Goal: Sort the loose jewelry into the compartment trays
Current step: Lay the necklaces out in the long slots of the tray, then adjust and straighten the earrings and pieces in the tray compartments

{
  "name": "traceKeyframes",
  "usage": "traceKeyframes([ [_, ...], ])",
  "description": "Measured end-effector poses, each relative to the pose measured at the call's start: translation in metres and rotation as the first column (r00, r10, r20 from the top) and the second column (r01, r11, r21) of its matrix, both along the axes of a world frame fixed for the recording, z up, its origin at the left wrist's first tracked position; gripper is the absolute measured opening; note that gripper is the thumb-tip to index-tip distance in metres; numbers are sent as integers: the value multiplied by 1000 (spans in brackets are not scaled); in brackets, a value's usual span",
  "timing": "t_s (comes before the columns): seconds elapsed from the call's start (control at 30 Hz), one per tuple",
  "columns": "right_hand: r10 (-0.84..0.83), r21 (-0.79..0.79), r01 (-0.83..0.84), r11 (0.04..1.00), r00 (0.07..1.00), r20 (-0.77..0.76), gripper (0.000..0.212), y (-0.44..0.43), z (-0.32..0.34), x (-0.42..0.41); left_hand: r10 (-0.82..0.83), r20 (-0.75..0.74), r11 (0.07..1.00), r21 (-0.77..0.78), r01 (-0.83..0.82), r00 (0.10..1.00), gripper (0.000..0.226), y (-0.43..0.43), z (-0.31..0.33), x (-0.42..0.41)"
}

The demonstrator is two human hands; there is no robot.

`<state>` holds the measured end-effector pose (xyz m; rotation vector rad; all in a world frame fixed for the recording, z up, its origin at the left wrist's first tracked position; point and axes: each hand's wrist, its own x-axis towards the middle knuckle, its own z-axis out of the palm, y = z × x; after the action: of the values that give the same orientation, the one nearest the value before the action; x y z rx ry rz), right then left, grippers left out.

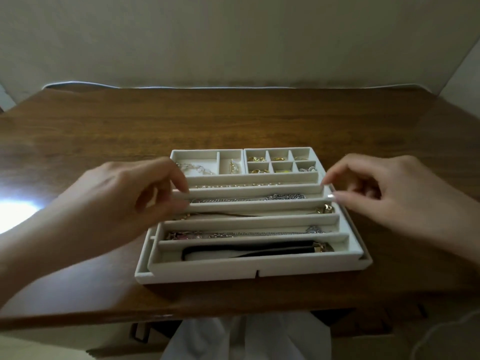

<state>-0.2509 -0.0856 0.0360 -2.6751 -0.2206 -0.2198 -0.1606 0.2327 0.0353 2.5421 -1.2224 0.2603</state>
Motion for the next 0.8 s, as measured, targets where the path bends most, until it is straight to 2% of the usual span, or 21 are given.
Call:
traceKeyframes([
  [0.1,-227,-75,221,972,970,-91,32,3,-7,9,337,150,941,-31,-336,929,39,0,-10,13],
  [0.2,-299,-36,298,954,933,-202,38,10,-14,17,506,22,860,58,-506,862,36,-3,-23,17],
  [0.37,-320,17,332,943,921,-224,37,16,-19,28,436,-313,891,18,-454,844,21,-14,-33,17],
  [0.5,-326,60,350,935,913,-244,33,16,-16,32,401,-461,888,-16,-459,791,18,-18,-31,13],
  [0.67,-348,305,427,851,894,-280,28,10,-14,28,392,-458,887,-42,-460,798,24,-28,-21,16],
  [0.8,-430,356,499,790,865,-258,22,-5,-7,21,375,-303,920,7,-391,876,25,-58,0,33],
])
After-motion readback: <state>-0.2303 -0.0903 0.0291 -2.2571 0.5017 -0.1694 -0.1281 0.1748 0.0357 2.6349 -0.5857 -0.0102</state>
